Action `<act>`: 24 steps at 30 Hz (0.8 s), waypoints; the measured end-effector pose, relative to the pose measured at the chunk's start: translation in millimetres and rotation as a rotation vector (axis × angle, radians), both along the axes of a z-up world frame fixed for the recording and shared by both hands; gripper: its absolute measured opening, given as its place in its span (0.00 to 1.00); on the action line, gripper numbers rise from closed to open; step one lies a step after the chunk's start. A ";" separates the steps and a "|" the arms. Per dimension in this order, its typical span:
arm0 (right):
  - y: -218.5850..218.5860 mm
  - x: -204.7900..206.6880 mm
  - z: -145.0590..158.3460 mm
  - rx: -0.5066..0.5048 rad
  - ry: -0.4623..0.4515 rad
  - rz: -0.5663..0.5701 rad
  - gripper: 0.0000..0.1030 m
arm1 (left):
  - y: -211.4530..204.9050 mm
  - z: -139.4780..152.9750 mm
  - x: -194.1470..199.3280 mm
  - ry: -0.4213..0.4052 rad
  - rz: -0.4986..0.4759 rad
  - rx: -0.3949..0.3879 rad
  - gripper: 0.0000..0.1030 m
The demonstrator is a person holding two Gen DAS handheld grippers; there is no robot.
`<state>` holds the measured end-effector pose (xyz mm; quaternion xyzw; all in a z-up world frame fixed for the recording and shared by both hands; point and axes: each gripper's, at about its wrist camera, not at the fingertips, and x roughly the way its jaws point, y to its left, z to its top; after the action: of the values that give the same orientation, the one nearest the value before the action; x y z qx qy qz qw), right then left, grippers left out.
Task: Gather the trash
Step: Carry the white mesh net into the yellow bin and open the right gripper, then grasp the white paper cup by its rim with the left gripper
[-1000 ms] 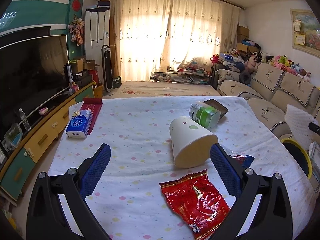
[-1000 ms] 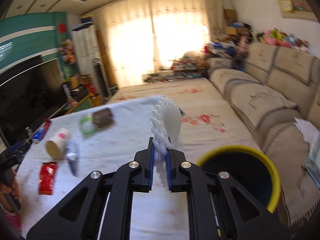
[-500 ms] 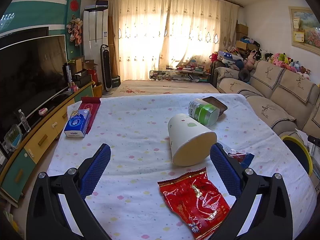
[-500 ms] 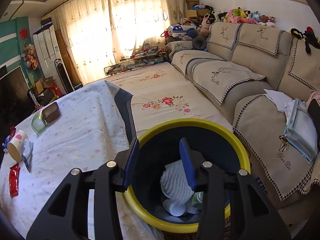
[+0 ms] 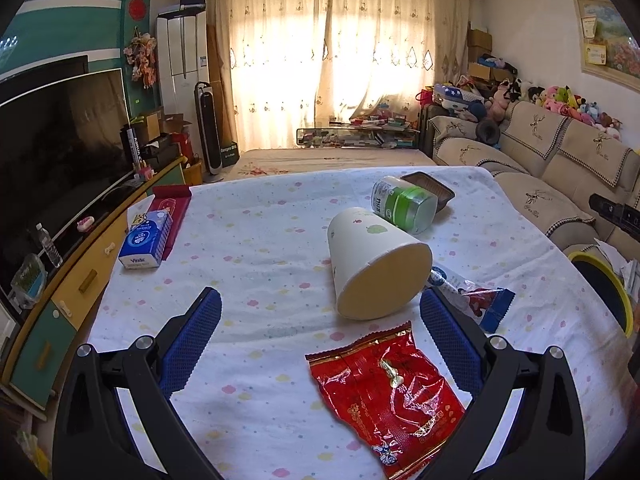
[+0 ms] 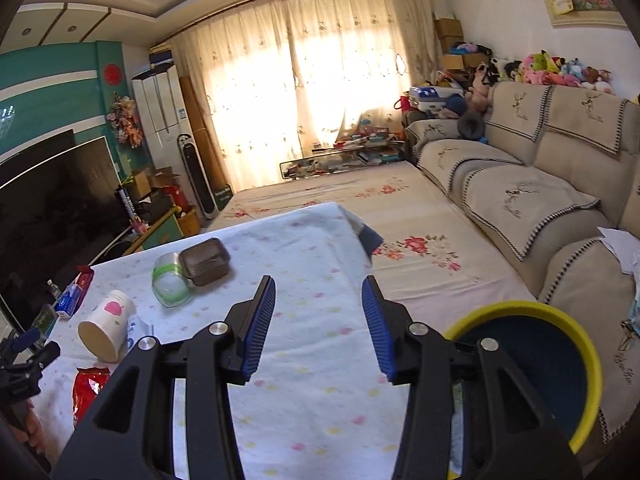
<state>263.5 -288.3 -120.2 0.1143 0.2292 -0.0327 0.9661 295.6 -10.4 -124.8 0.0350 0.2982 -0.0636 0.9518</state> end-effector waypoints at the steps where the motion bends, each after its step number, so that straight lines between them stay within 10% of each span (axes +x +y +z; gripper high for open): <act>1: 4.3 2.3 -1.7 -0.003 0.004 0.010 0.42 | -3.7 -3.1 3.5 0.025 0.000 0.009 0.95; 10: 10.3 1.7 -7.4 -0.038 0.001 0.017 0.46 | -24.3 -8.9 41.3 0.133 0.015 0.053 0.93; 24: 16.4 -1.6 -8.7 -0.061 -0.002 0.044 0.47 | -33.4 -21.6 82.9 0.172 0.017 0.056 0.49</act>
<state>261.9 -271.9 -128.9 0.0796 0.2298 -0.0183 0.9698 378.5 -43.8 -146.4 0.0536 0.3810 -0.0501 0.9217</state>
